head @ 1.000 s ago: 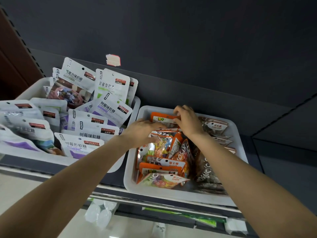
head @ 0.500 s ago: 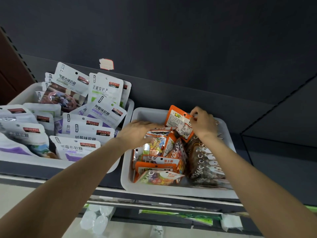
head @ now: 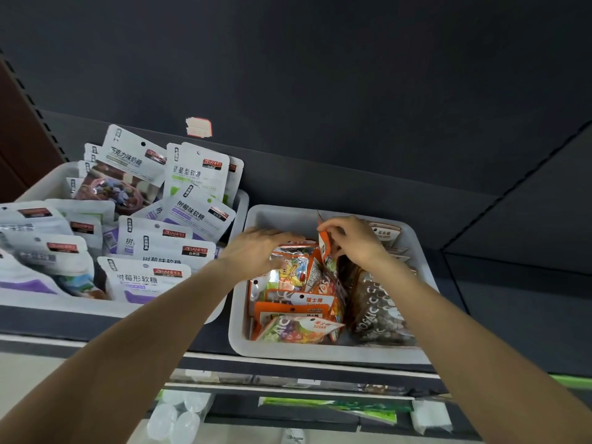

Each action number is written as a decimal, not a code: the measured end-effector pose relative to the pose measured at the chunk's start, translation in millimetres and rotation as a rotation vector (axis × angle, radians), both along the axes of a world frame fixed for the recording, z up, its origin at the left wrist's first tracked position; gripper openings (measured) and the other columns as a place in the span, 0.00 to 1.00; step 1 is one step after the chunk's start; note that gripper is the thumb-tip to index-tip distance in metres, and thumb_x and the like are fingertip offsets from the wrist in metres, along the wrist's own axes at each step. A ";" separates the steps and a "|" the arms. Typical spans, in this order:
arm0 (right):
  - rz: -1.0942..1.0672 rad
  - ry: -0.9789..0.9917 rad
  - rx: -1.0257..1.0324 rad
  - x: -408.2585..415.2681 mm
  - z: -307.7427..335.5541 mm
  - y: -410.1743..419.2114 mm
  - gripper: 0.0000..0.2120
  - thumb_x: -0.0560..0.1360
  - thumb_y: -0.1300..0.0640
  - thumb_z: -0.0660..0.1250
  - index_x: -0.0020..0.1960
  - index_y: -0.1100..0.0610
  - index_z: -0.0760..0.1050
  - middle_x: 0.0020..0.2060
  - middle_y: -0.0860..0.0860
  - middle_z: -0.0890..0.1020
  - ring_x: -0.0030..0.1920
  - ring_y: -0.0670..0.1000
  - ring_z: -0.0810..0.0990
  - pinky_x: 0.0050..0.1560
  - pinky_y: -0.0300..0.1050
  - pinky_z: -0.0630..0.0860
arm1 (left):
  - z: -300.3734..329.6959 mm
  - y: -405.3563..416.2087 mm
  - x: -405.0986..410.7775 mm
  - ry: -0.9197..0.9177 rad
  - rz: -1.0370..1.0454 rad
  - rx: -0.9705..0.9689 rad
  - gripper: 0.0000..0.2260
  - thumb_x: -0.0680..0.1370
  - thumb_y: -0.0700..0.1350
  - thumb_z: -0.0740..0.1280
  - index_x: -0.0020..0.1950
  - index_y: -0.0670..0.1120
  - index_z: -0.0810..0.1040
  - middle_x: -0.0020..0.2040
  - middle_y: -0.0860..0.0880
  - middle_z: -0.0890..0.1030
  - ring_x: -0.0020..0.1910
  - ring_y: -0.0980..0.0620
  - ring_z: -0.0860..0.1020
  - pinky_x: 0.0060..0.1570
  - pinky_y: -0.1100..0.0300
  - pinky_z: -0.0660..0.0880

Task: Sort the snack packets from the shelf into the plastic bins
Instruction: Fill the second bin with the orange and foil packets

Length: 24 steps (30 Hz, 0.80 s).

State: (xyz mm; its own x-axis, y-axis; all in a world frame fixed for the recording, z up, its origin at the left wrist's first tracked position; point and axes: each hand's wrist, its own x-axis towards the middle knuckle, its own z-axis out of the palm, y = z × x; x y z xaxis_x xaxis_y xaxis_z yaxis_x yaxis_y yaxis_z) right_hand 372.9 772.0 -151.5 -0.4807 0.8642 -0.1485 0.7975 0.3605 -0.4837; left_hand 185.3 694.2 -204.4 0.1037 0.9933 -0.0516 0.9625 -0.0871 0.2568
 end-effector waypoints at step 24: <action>-0.219 -0.255 0.579 -19.5 -7.1 24.0 0.05 0.80 0.57 0.60 0.54 0.57 0.72 0.44 0.55 0.83 0.49 0.57 0.82 0.56 0.52 0.71 | -0.1 2.3 -5.1 -0.055 -0.080 -0.017 0.18 0.78 0.54 0.64 0.68 0.62 0.67 0.64 0.59 0.74 0.65 0.53 0.71 0.67 0.55 0.66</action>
State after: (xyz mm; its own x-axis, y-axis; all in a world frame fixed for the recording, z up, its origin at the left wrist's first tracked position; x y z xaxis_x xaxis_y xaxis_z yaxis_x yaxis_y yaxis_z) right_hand 353.3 796.0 -158.6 -0.2966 0.9122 0.2828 0.9455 0.3222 -0.0477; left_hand 180.2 696.5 -204.5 0.1856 0.9807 -0.0609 0.9372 -0.1581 0.3110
